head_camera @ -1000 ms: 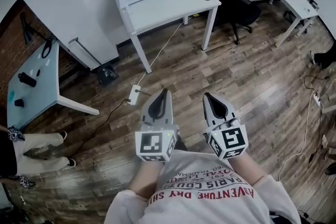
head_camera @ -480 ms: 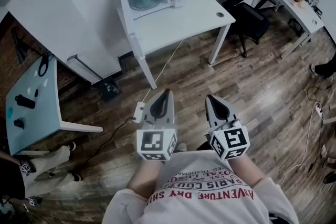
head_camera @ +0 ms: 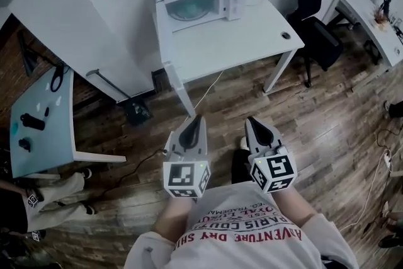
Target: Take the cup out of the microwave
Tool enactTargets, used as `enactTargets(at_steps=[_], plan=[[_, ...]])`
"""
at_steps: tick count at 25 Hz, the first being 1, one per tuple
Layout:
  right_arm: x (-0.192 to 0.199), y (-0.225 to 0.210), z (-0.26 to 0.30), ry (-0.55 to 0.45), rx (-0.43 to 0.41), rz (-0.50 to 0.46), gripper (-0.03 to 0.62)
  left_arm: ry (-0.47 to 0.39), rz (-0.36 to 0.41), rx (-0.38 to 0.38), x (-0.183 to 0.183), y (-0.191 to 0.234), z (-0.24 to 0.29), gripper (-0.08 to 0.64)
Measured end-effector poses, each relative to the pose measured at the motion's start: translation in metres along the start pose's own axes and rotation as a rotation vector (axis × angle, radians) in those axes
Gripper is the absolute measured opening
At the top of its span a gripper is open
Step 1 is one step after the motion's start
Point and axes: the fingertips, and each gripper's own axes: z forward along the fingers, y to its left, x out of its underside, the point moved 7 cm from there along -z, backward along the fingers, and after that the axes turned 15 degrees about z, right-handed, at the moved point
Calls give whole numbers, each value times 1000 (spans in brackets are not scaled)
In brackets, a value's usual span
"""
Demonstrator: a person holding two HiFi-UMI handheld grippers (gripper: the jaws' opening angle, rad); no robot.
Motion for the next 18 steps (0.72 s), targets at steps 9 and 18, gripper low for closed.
enactTargets(at_steps=[9, 18], plan=[[-67, -72, 105, 56, -171, -47, 11, 12, 3, -148, -32, 13, 120, 9], [-125, -161, 192, 108, -271, -71, 11, 37, -6, -246, -54, 5, 241, 9]])
